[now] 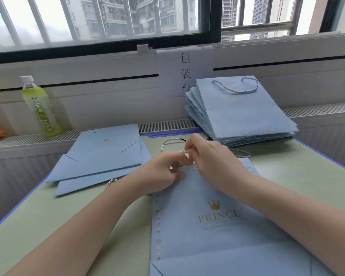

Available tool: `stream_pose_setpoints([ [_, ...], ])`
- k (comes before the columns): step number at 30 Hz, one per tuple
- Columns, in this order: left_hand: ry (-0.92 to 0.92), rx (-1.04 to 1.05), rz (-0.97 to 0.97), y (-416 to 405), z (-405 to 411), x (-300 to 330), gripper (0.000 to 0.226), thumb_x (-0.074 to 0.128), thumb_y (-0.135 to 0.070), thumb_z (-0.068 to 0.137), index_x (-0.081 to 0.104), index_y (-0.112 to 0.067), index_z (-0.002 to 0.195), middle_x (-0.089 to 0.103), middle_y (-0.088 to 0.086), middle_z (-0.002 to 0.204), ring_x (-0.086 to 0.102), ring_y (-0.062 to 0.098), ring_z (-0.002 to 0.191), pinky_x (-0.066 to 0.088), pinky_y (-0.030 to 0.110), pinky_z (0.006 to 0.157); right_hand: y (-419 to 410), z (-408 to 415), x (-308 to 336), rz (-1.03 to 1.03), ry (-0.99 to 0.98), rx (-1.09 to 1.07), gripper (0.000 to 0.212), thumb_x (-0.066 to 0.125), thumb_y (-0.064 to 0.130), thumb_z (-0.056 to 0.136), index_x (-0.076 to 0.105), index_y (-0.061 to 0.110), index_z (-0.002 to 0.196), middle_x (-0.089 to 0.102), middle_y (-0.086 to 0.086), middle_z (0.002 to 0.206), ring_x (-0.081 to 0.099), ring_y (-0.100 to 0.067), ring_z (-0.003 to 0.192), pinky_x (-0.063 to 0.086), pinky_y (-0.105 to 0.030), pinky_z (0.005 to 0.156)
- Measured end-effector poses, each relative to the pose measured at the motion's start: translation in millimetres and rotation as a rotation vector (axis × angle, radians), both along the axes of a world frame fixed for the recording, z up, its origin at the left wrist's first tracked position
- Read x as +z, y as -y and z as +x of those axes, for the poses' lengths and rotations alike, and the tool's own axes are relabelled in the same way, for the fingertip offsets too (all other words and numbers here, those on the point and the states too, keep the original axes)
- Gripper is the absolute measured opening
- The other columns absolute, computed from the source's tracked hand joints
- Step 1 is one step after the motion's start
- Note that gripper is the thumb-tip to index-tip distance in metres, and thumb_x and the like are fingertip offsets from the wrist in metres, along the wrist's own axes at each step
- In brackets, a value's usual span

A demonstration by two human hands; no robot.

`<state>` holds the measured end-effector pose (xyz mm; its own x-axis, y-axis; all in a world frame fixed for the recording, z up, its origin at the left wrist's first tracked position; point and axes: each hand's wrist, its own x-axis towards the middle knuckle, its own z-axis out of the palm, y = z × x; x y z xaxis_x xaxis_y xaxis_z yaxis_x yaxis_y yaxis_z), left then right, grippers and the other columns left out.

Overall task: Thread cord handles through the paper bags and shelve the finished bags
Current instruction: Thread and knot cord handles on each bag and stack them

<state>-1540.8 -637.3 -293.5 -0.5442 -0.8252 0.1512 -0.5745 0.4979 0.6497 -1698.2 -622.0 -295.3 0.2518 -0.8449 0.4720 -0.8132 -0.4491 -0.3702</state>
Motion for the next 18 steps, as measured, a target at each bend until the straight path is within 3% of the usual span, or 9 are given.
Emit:
stream_pose_setpoints([
  [3,-0.034,0.028,-0.034,1,-1,-2,0.023,0.06,0.001,0.086,0.065,-0.016,0.099,0.063,-0.007,0.083,0.05,-0.004,0.067,0.039,0.01,0.066,6,0,-6,0.054,-0.043,-0.023,0.011,0.04,0.02,0.097,0.049,0.022,0.103,0.061,0.0,0.096,0.054,-0.028,0.09,0.046,-0.04,0.075],
  [6,0.004,0.119,-0.093,4,2,-2,0.004,0.064,-0.019,0.088,0.062,-0.022,0.088,0.056,-0.006,0.073,0.046,0.002,0.063,0.039,0.018,0.065,13,-5,-6,0.007,-0.006,-0.065,0.015,0.041,0.011,0.095,0.051,0.018,0.103,0.057,0.003,0.089,0.053,-0.025,0.086,0.045,-0.038,0.071],
  [10,-0.057,0.169,-0.009,7,8,0,0.026,0.068,-0.03,0.085,0.064,-0.005,0.08,0.046,-0.004,0.061,0.037,0.001,0.048,0.032,0.014,0.049,17,-11,-5,-0.068,0.031,-0.058,0.014,0.043,0.007,0.095,0.054,0.012,0.102,0.052,0.008,0.082,0.05,-0.022,0.076,0.044,-0.037,0.068],
  [12,-0.082,0.159,0.048,6,9,0,0.025,0.068,-0.028,0.085,0.064,-0.004,0.078,0.044,-0.005,0.056,0.035,0.0,0.043,0.03,0.013,0.045,15,-14,-1,-0.126,0.059,-0.002,0.013,0.045,0.005,0.095,0.056,0.01,0.099,0.056,0.008,0.076,0.051,-0.02,0.072,0.043,-0.035,0.067],
  [15,-0.163,0.134,0.099,5,7,-3,0.019,0.065,-0.025,0.088,0.063,-0.014,0.073,0.046,-0.008,0.055,0.037,0.001,0.046,0.031,0.015,0.046,7,-10,6,-0.175,0.114,0.128,0.011,0.049,0.005,0.094,0.059,0.01,0.095,0.062,0.006,0.073,0.056,-0.019,0.071,0.044,-0.034,0.069],
  [18,-0.227,0.063,0.174,4,9,-5,0.019,0.066,-0.034,0.084,0.066,-0.021,0.071,0.05,0.003,0.068,0.04,0.014,0.064,0.032,0.028,0.061,-3,2,3,-0.122,0.084,0.212,0.01,0.053,0.01,0.093,0.061,0.016,0.094,0.062,0.007,0.079,0.055,-0.018,0.075,0.047,-0.037,0.069],
])
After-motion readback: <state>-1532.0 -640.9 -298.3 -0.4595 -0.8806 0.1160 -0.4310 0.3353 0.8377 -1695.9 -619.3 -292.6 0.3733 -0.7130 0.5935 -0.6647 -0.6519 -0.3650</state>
